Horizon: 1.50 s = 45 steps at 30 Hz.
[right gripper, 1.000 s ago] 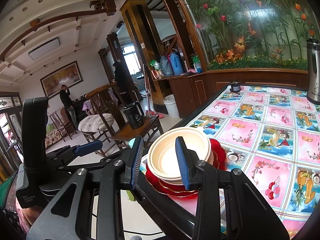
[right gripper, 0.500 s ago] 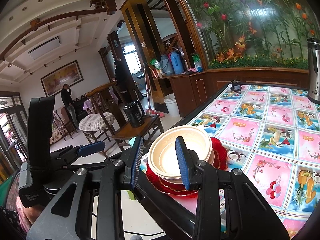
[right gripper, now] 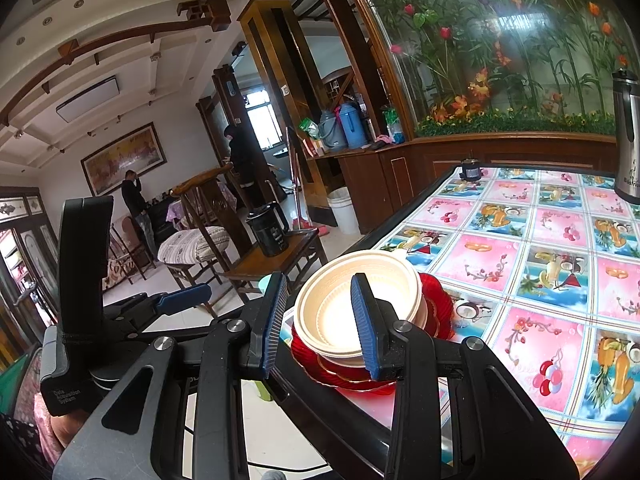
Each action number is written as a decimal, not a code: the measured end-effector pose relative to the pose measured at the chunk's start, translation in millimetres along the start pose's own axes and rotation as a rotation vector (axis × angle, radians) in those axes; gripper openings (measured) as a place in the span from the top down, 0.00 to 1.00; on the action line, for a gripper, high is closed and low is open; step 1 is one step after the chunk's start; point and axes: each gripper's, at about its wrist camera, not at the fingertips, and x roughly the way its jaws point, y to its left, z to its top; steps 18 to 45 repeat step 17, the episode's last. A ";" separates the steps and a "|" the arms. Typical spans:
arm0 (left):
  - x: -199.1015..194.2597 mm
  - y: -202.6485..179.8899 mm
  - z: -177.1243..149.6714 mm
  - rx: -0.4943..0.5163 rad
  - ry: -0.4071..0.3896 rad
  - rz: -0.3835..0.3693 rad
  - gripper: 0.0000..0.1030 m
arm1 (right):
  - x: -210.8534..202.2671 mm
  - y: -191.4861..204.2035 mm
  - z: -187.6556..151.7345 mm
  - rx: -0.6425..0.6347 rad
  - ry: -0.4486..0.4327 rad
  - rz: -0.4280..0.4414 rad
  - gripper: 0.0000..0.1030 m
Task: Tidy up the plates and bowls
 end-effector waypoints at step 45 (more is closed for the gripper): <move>12.4 -5.0 -0.7 0.023 0.030 -0.011 0.24 | 10.3 -10.7 -9.6 0.017 0.020 -0.003 0.67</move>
